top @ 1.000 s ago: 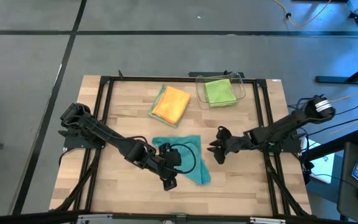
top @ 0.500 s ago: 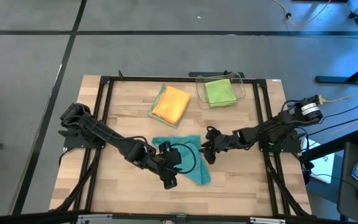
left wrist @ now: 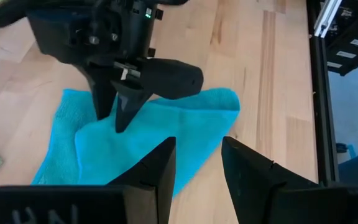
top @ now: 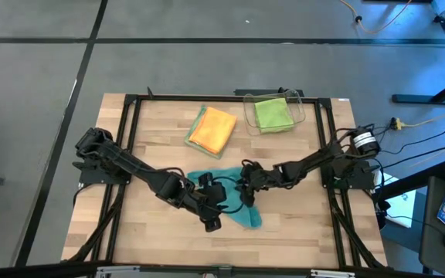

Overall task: Fold microfiber towels
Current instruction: Fold the blue microfiber towel

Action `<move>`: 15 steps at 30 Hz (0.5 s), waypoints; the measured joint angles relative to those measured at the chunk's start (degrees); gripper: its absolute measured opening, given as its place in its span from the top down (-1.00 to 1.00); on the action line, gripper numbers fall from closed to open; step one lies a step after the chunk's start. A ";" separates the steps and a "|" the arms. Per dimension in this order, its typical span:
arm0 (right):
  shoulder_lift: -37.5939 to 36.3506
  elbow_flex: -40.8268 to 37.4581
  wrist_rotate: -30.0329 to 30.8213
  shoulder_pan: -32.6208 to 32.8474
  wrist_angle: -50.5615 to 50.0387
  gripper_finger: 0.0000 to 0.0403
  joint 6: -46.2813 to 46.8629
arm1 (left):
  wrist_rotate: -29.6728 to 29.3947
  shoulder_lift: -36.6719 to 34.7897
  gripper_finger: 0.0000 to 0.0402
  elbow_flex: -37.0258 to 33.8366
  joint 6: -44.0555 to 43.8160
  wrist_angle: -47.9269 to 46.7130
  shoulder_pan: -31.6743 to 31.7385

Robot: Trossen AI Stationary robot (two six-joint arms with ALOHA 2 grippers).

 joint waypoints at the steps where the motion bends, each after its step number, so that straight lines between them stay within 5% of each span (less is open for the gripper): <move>1: -0.03 0.55 0.01 0.00 -0.05 0.28 -1.17 | 0.01 0.00 0.39 0.00 0.00 0.00 0.00; 9: -0.08 3.36 -0.83 0.39 -0.63 0.92 -8.06 | -0.01 0.00 0.39 0.00 0.02 -0.08 0.00; 15: -0.85 3.37 0.04 0.66 -2.11 0.97 -11.31 | -0.37 0.00 0.39 0.00 0.02 -0.15 0.00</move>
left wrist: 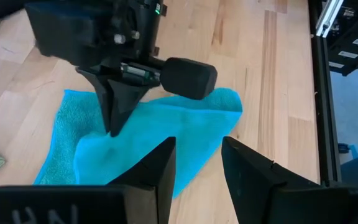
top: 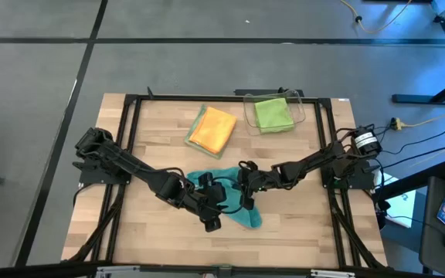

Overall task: Fold microfiber towels
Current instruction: Fold the blue microfiber towel

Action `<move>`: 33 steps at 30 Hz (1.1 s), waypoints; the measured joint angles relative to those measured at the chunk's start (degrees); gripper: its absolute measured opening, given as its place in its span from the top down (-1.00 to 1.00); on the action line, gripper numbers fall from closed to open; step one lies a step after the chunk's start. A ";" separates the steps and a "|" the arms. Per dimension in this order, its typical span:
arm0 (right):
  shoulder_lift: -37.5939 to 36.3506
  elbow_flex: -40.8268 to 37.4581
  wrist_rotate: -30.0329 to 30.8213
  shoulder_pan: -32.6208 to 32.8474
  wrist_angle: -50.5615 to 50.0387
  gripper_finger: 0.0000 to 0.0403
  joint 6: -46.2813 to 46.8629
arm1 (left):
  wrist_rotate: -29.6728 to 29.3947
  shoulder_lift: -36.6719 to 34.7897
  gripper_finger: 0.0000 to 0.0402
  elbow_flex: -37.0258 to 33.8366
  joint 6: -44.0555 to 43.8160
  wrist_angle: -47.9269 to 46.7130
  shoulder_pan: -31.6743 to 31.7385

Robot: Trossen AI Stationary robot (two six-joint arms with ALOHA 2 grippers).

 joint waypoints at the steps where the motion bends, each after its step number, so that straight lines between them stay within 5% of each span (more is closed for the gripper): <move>1: -0.70 0.00 0.46 0.00 -0.55 0.97 -0.70 | -0.02 0.00 0.39 0.00 0.00 0.00 0.00; 12: -20.61 0.00 15.79 5.75 -17.84 0.99 -5.30 | -3.83 0.00 0.39 0.00 0.03 -6.99 0.00; 22: -26.29 0.00 16.20 13.14 -20.08 0.99 -4.99 | -10.80 0.00 0.39 0.02 5.76 -7.68 1.15; 33: -26.53 0.00 18.03 14.93 -19.48 1.00 -5.13 | 2.47 4.25 0.17 0.07 2.62 -8.54 6.73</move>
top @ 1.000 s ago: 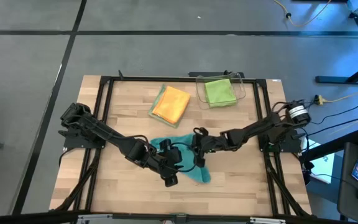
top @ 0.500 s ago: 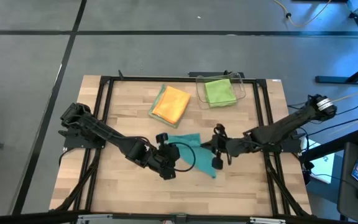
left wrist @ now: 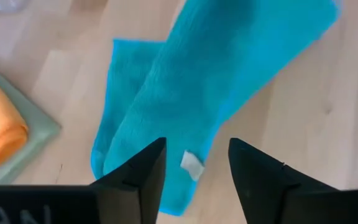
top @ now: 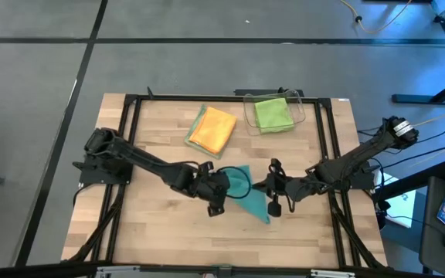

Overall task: Fold microfiber towels
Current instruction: Fold the blue microfiber towel

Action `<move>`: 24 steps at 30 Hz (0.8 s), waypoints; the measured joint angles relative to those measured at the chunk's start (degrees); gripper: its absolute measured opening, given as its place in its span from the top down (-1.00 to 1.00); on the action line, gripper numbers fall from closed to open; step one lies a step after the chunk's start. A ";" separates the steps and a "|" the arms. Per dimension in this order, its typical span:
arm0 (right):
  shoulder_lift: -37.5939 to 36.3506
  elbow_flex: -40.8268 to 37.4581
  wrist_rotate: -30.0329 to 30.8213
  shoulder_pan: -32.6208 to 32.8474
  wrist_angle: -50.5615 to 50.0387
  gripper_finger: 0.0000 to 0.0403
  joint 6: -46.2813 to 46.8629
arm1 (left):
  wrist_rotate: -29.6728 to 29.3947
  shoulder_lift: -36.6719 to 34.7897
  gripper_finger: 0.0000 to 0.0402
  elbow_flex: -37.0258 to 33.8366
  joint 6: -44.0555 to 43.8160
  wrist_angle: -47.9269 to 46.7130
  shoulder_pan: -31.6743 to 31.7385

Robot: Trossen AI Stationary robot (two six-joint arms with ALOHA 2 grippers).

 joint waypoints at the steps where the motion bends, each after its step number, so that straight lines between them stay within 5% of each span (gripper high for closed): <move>1: 0.00 0.00 0.00 -0.04 -0.02 1.00 -0.08 | 0.45 0.66 0.15 0.00 -0.10 -0.33 0.10; 9: -0.02 0.00 0.15 -0.07 -0.13 0.99 -1.29 | 1.73 3.67 0.10 -0.07 -8.27 -13.00 -1.45; 24: -0.02 0.00 0.13 -0.11 0.24 0.98 -1.64 | -0.41 13.92 0.10 -0.26 -6.24 -11.24 -3.24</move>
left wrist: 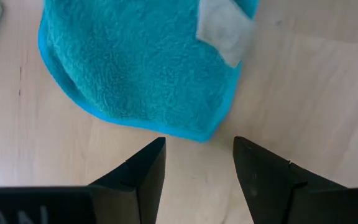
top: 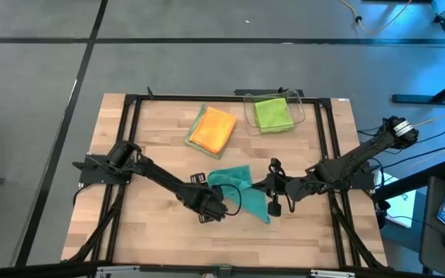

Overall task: Fold microfiber towels
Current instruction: Fold the blue microfiber towel

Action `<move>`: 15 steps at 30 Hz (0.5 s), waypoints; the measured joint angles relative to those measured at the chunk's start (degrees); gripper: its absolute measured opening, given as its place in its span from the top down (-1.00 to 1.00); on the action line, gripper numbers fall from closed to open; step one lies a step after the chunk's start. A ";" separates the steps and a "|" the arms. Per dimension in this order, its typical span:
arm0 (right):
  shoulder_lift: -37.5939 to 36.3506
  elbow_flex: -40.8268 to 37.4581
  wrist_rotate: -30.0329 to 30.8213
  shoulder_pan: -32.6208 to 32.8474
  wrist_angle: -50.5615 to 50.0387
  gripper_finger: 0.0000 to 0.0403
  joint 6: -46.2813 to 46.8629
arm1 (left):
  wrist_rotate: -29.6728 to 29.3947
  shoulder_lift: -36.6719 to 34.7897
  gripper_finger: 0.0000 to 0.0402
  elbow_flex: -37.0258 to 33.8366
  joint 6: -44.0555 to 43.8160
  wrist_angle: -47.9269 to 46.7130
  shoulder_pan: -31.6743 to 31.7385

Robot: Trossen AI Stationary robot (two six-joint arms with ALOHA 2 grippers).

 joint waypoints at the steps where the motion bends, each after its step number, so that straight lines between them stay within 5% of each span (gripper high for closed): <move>1: 0.00 0.00 0.00 0.00 0.00 0.98 0.00 | -0.66 0.01 0.10 0.00 0.73 0.29 -0.05; 8: 0.00 0.00 -0.06 -0.02 0.02 0.98 -0.01 | -3.61 0.12 0.10 0.00 4.74 2.33 0.00; 15: 0.00 0.00 -0.17 -0.02 0.02 0.97 -0.02 | 3.82 2.46 0.12 0.37 7.11 2.53 1.86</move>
